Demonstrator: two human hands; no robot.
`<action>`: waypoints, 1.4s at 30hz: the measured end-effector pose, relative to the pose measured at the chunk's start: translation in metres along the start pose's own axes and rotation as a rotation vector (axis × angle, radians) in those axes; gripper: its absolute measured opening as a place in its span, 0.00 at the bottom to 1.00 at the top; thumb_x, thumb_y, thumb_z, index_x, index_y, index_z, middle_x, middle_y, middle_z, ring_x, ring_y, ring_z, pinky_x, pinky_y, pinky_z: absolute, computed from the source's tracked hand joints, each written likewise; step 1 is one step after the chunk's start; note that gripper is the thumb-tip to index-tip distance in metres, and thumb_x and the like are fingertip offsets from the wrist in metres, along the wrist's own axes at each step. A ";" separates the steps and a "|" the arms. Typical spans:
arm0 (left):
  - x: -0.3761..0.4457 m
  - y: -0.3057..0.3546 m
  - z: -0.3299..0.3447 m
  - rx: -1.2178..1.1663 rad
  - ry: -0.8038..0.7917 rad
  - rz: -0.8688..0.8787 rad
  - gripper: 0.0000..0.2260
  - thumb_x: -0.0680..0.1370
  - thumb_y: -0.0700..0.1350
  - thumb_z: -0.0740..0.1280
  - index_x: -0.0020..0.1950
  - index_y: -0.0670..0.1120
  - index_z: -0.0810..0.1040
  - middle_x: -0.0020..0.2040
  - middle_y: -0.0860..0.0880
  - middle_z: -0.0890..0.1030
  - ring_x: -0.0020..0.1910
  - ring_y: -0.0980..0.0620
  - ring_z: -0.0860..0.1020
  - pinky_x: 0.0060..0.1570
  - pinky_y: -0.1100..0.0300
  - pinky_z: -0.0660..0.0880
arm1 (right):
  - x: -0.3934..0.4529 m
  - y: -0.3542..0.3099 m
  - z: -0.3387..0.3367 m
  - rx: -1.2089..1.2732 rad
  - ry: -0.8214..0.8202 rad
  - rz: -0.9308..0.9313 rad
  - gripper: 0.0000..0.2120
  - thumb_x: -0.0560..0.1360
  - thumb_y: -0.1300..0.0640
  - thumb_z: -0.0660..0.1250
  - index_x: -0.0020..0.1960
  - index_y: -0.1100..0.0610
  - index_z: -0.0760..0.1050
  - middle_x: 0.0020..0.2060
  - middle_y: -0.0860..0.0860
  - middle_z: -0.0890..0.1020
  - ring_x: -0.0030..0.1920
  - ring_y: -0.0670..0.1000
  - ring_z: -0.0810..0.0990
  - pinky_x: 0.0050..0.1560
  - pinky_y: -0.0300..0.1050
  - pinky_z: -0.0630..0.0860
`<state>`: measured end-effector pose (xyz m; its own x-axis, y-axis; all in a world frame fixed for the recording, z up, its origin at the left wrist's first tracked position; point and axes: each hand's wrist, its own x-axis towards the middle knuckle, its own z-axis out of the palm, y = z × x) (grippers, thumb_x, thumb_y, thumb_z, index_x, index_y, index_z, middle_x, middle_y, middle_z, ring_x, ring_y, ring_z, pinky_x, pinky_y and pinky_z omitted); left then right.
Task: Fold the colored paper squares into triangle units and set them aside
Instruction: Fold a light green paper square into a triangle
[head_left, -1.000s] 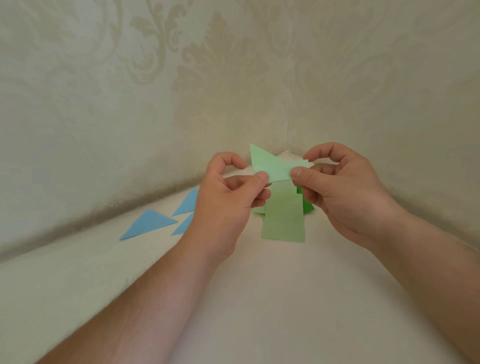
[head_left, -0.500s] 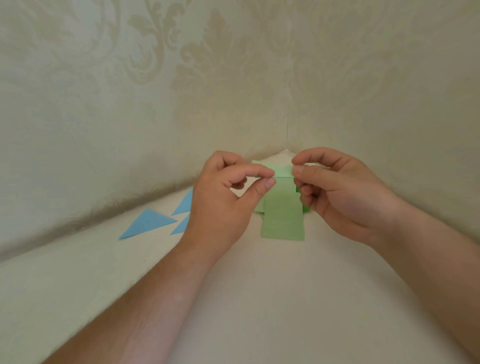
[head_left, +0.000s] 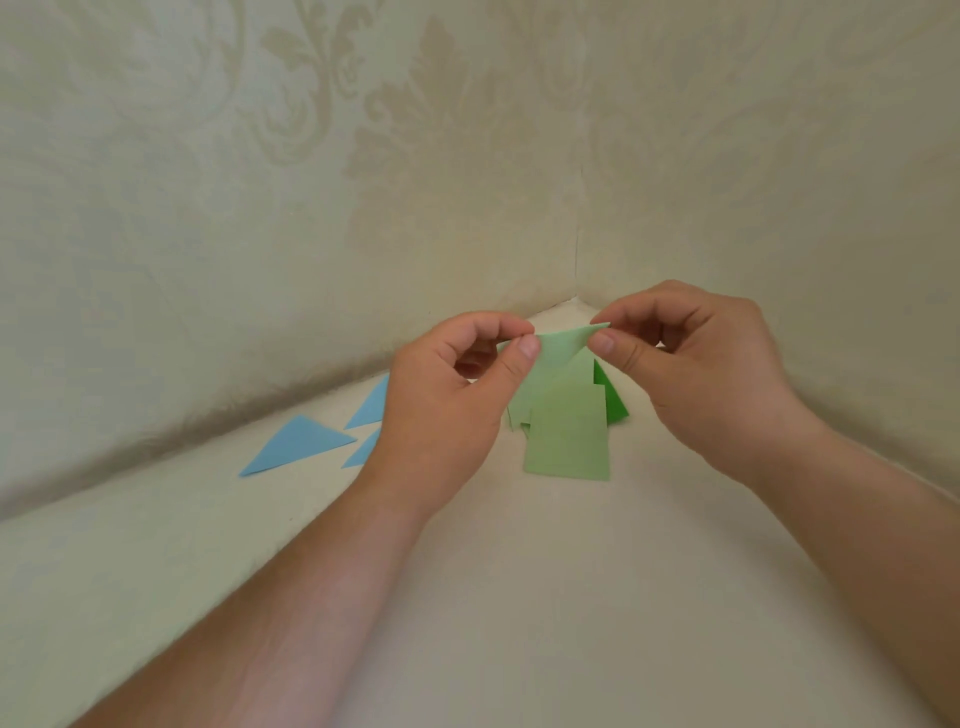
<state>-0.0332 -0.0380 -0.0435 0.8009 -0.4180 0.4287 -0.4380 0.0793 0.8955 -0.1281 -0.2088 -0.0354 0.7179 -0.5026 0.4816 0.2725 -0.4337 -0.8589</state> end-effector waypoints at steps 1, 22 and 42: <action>0.000 0.000 0.000 -0.031 -0.005 -0.019 0.05 0.78 0.43 0.75 0.47 0.53 0.85 0.40 0.57 0.82 0.39 0.57 0.77 0.44 0.62 0.75 | 0.000 0.000 0.000 -0.009 0.005 0.010 0.10 0.73 0.62 0.78 0.41 0.47 0.83 0.37 0.43 0.81 0.37 0.42 0.76 0.39 0.34 0.73; -0.002 0.002 -0.001 0.078 -0.161 -0.101 0.05 0.78 0.46 0.74 0.43 0.53 0.86 0.38 0.60 0.84 0.33 0.55 0.70 0.35 0.64 0.70 | -0.004 -0.002 0.002 0.061 -0.186 0.137 0.09 0.77 0.63 0.72 0.39 0.55 0.82 0.33 0.50 0.82 0.35 0.48 0.77 0.36 0.42 0.74; -0.003 0.005 -0.002 0.304 -0.165 0.058 0.06 0.76 0.43 0.74 0.39 0.53 0.84 0.40 0.58 0.83 0.40 0.58 0.76 0.40 0.71 0.69 | -0.007 0.004 0.003 -0.134 -0.249 -0.065 0.05 0.72 0.56 0.78 0.42 0.47 0.85 0.43 0.45 0.83 0.46 0.50 0.81 0.44 0.53 0.79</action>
<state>-0.0372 -0.0340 -0.0400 0.7051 -0.5631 0.4309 -0.6025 -0.1555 0.7828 -0.1303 -0.2046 -0.0431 0.8413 -0.2786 0.4633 0.2483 -0.5621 -0.7889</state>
